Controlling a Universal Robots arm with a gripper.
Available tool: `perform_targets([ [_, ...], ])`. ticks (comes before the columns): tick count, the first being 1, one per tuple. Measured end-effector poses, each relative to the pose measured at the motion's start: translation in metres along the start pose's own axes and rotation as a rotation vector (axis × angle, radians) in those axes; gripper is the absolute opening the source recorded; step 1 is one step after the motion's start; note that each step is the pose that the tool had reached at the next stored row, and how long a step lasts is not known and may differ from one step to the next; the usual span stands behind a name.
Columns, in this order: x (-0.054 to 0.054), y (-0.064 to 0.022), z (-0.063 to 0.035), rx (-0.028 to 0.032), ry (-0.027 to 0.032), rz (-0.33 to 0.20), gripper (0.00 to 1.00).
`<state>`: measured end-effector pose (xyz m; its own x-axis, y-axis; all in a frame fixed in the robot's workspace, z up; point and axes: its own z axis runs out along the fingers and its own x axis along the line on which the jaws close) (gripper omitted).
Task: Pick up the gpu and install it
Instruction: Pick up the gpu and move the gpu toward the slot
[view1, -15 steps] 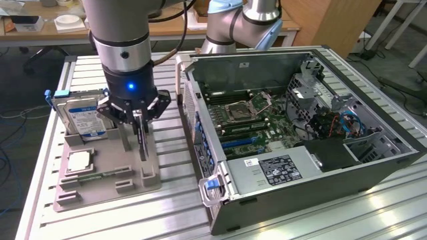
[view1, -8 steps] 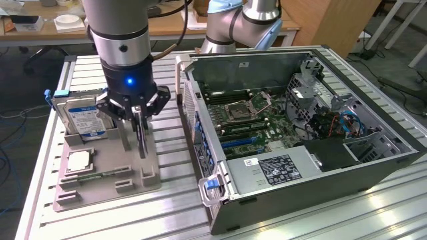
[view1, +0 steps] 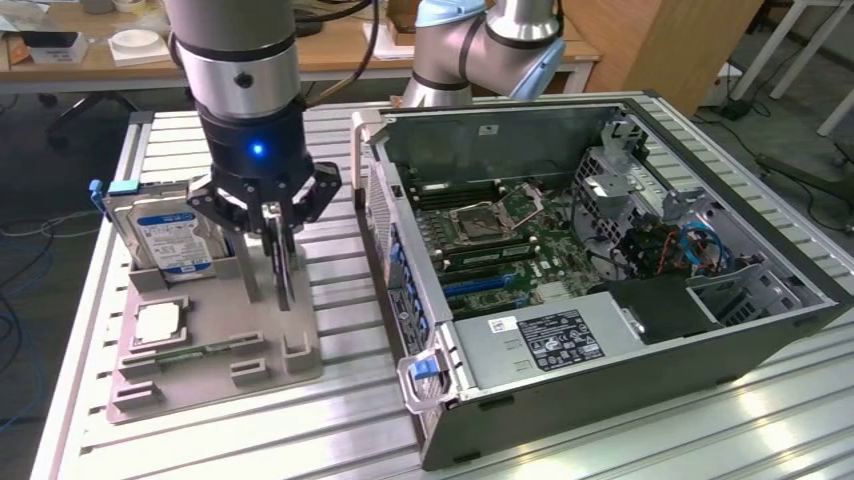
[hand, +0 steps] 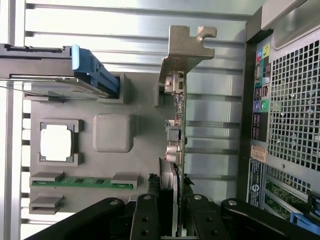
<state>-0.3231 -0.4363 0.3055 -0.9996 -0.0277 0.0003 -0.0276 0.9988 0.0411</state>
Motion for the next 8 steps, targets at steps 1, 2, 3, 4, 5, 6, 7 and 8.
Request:
perform_targets([
  [1, 0.000, 0.0001, -0.0020, -0.0001, 0.0000, 0.000, 0.27],
  [2, 0.000, 0.0002, -0.0038, 0.0000, 0.0000, 0.000, 0.27],
  [3, 0.000, 0.0002, -0.0055, 0.0000, 0.0000, 0.000, 0.27],
  [4, 0.000, 0.0003, -0.0071, 0.0000, 0.0000, 0.000, 0.27],
  [5, 0.000, 0.0003, -0.0085, 0.0000, 0.0000, 0.000, 0.27],
  [6, 0.000, 0.0004, -0.0098, 0.0000, 0.0000, 0.000, 0.27],
  [7, 0.000, 0.0005, -0.0109, 0.0000, 0.0001, 0.000, 0.27],
  [8, 0.000, 0.0005, -0.0120, 0.0000, 0.0000, 0.000, 0.27],
])
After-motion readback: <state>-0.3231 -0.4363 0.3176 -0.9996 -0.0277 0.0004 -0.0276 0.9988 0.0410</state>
